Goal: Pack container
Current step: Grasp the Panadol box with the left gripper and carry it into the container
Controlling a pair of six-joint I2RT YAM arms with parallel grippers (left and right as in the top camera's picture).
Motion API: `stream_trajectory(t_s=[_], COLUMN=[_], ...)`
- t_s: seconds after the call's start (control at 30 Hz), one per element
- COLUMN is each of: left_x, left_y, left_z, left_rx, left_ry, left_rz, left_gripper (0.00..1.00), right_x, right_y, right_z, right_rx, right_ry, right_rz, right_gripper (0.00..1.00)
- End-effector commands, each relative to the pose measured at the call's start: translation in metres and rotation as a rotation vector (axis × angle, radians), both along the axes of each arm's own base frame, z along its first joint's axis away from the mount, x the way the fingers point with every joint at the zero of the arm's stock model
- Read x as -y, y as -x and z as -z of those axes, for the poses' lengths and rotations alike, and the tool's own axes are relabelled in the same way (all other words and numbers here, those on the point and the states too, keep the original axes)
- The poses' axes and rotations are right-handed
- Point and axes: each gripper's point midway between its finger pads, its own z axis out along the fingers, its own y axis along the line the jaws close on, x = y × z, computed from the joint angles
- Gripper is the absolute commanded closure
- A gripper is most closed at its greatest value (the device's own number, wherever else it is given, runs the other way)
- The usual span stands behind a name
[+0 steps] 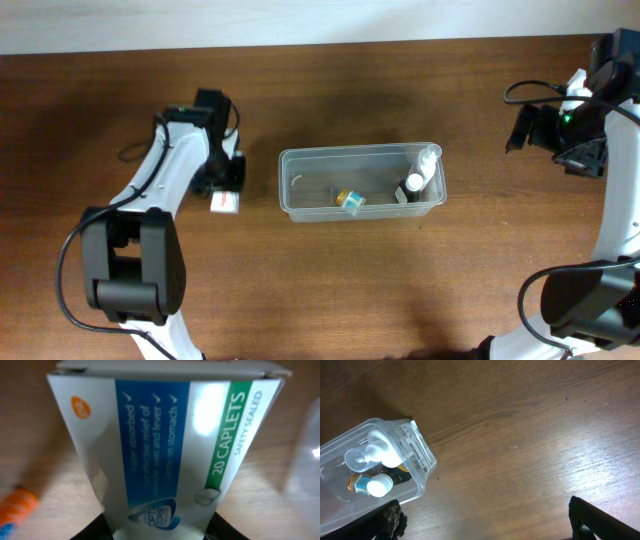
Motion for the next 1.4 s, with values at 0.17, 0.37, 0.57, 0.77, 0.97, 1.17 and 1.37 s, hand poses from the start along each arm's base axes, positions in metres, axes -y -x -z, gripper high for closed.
stream_trajectory(t_s=[0.17, 0.37, 0.57, 0.77, 0.97, 1.17, 1.37], left_x=[0.037, 0.096, 0.148, 0.197, 0.21, 0.227, 0.236], left_y=[-0.023, -0.017, 0.001, -0.001, 0.002, 0.013, 0.012], left_z=[-0.076, -0.114, -0.111, -0.106, -0.08, -0.032, -0.018], left_rx=[0.104, 0.208, 0.224, 0.312, 0.262, 0.149, 0.143], left_ry=[0.008, -0.026, -0.034, -0.033, -0.041, -0.033, -0.032], left_rz=[0.15, 0.434, 0.766, 0.99, 1.063, 1.145, 1.164], left_gripper=[0.61, 0.61, 0.68, 0.71, 0.71, 0.7, 0.51], right_x=[0.001, 0.001, 0.002, 0.002, 0.002, 0.002, 0.002], right_y=[0.002, 0.002, 0.0, 0.0, 0.0, 0.0, 0.0], right_z=[0.002, 0.002, 0.001, 0.001, 0.001, 0.001, 0.001], right_rx=[-0.008, -0.008, -0.001, -0.002, -0.002, -0.002, -0.002], right_ry=[0.009, 0.009, 0.011, 0.011, 0.011, 0.011, 0.011], right_rz=[-0.008, -0.008, -0.008, -0.008, -0.008, -0.008, -0.008], right_gripper=[0.02, 0.01, 0.02, 0.02, 0.02, 0.02, 0.02])
